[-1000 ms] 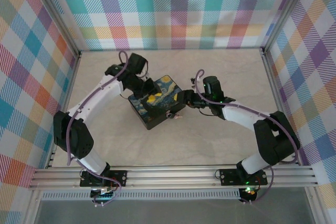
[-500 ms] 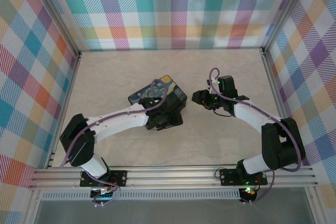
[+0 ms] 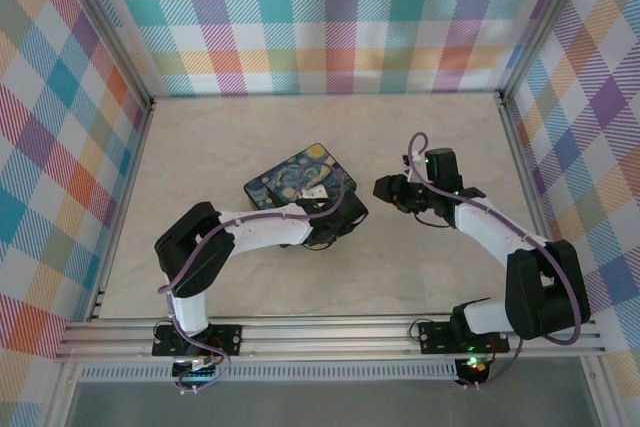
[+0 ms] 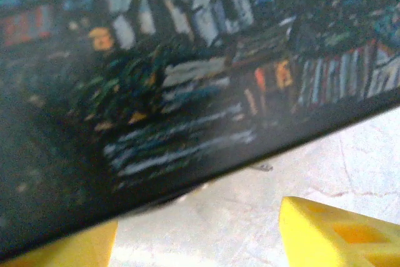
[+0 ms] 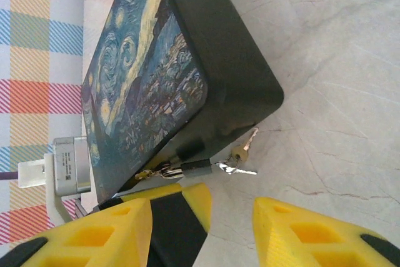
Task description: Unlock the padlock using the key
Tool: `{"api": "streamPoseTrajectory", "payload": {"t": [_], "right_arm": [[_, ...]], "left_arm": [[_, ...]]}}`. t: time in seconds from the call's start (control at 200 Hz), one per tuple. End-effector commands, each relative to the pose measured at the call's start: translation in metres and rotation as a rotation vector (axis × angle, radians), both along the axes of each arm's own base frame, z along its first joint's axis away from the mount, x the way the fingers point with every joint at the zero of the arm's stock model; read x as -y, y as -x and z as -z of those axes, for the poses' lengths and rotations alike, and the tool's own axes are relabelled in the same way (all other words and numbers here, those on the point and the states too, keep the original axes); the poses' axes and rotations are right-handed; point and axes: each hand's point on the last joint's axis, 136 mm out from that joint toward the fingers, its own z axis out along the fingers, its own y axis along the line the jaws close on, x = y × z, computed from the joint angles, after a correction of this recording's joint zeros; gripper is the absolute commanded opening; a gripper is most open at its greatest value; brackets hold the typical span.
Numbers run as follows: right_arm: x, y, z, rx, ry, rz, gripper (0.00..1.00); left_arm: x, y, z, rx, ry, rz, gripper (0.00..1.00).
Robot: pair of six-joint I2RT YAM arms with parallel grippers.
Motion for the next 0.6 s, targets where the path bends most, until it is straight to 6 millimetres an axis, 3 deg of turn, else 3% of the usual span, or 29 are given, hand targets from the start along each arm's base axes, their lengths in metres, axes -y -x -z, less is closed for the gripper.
{"api": "streamPoseTrajectory", "payload": {"t": [0.0, 0.28, 0.595], "right_arm": [[-0.002, 0.004, 0.002, 0.006, -0.018, -0.039, 0.46], [-0.004, 0.004, 0.008, -0.005, -0.030, -0.062, 0.45], [-0.007, 0.010, 0.017, -0.030, -0.047, -0.083, 0.44]], "left_arm": [[0.004, -0.012, 0.006, 0.081, -0.012, -0.039, 0.67], [-0.014, -0.016, 0.016, 0.116, -0.055, -0.138, 0.57], [-0.012, -0.022, 0.020, 0.145, -0.037, -0.189, 0.42]]}}
